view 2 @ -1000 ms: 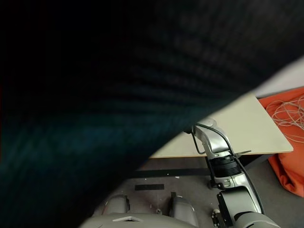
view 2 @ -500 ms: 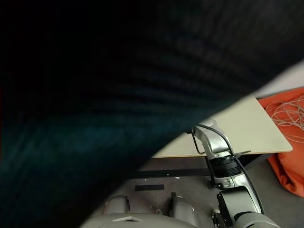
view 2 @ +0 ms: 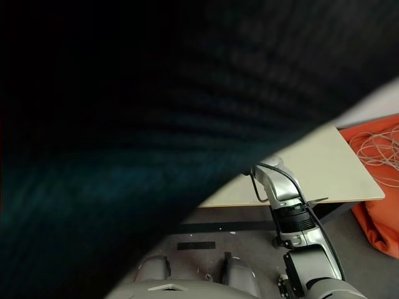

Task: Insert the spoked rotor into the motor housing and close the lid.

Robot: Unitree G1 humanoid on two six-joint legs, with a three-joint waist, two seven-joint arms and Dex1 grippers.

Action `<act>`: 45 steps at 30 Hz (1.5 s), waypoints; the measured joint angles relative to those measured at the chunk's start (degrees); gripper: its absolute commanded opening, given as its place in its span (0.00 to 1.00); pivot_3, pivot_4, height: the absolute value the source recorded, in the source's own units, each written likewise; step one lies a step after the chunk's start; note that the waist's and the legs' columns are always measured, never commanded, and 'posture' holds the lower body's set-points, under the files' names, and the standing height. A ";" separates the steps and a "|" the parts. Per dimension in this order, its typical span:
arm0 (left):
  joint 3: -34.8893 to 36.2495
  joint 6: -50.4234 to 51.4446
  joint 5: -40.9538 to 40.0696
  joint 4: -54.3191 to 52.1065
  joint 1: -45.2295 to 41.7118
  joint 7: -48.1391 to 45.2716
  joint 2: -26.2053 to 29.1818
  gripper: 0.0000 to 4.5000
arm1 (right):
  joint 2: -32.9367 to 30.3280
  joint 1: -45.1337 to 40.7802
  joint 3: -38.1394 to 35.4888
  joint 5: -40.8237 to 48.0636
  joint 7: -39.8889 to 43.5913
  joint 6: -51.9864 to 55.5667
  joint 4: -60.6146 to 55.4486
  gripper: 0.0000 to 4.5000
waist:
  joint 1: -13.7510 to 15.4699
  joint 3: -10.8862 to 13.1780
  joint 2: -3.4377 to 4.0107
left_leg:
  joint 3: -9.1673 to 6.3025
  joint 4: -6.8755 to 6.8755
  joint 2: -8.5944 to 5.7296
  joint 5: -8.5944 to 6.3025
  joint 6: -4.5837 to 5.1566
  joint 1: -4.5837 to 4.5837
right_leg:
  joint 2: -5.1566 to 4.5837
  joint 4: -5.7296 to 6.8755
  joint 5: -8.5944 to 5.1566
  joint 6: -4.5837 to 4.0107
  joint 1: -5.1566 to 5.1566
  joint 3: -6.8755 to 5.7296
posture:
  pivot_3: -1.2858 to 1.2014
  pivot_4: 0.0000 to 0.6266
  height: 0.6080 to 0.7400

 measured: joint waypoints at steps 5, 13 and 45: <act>-4.42 -4.55 4.09 -4.63 0.48 -3.23 1.77 0.70 | 0.34 -0.32 0.06 -0.05 0.03 -0.25 1.14 0.00 | 0.04 0.00 0.00 | 0.00 0.00 0.00 0.00 0.00 0.00 | 0.00 0.00 0.00 0.01 0.00 0.00 | 0.52 0.00 1.00; -13.08 -14.09 14.22 -6.75 0.87 -10.22 3.73 0.70 | 4.22 -3.49 0.05 -1.18 -2.37 -1.76 6.27 0.00 | -0.41 0.00 0.00 | 0.00 -0.01 0.04 0.01 -0.03 0.03 | 0.02 0.05 0.00 0.00 -0.05 0.00 | 0.52 0.00 1.00; -23.53 -21.55 29.79 -7.31 2.08 -23.19 14.07 0.70 | 16.33 -11.82 1.30 -5.34 -4.52 -12.19 27.53 0.00 | -0.38 0.00 0.03 | 0.00 -0.01 0.03 0.04 -0.09 0.06 | 0.00 0.18 0.00 -0.04 -0.07 0.04 | 0.52 0.00 1.00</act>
